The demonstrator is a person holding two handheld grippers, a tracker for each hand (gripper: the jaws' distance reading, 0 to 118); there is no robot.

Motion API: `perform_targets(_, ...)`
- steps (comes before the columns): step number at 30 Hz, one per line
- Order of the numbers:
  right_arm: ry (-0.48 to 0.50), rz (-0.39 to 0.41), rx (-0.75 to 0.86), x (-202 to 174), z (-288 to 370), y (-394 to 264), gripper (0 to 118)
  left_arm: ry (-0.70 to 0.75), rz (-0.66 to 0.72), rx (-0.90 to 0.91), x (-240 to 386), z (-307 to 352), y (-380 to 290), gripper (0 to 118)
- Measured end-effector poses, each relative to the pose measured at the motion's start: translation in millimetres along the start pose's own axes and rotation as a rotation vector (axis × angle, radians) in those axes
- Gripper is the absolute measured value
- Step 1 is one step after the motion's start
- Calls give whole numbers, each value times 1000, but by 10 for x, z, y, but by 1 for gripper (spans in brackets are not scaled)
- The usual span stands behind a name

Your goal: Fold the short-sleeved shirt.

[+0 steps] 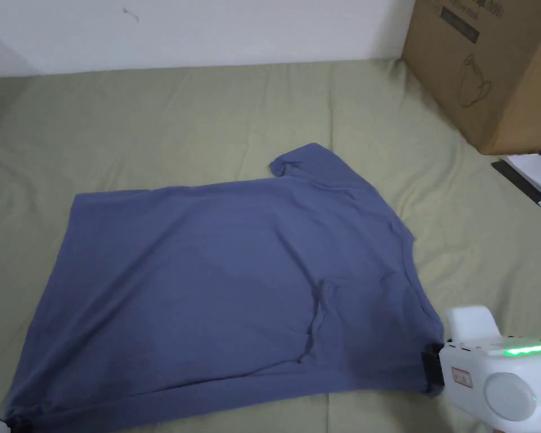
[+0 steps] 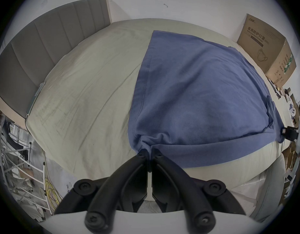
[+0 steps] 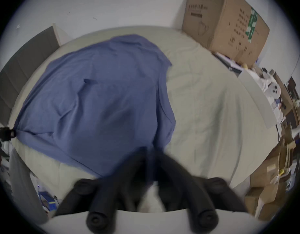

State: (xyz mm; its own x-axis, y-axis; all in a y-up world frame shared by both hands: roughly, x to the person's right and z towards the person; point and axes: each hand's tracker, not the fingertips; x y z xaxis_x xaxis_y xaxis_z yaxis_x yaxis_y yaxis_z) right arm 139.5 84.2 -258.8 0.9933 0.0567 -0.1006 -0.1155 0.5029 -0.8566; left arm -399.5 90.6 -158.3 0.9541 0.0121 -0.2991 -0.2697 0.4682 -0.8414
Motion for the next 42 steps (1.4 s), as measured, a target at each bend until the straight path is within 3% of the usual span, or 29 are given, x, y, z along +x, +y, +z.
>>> perform_targets(2,72,-74,31,43,26,-45,3,-6,8,-7,-14,-16,16,2)
perform_targets(9,69,-89,81,115,274,-72,2,-3,4,16,18,169,160,2)
perform_targets(15,90,-118,153,197,326,541,2,-36,3,105,20,254,782,2)
perform_targets(19,69,-82,146,136,-87,1092,2,-42,-7,116,145,-97,1273,2)
perform_targets(24,10,-54,20,53,-842,1539,2,-39,-39,45,278,-829,1764,2)
perform_targets(26,17,-54,3,22,-999,1557,2,-31,-18,-11,303,-990,1803,11)
perform_targets(27,14,-53,2,2,-989,1546,3,-28,-42,-3,322,-1024,1800,28)
perform_targets(28,14,-53,0,-10,-990,1528,25,-10,-61,-9,320,-1070,1787,58)
perform_targets(29,24,-35,8,-13,-975,1508,58,2,-69,3,315,-1047,1780,80)
perform_targets(30,13,-12,21,-18,-946,1485,93,-5,-74,10,285,-1006,1778,95)
perform_targets(31,4,3,29,-7,-923,1464,109,-7,-70,15,253,-956,1774,100)
perform_targets(36,18,-37,167,101,-436,1399,105,-24,8,89,7,-465,1583,97)
perform_targets(37,35,-46,192,117,-332,1360,93,-35,13,98,-37,-374,1521,84)
perform_targets(40,62,-48,240,112,38,1165,25,-47,29,136,-158,-121,1228,9)
perform_targets(42,27,-54,277,62,118,946,21,39,8,141,-192,-74,1034,5)
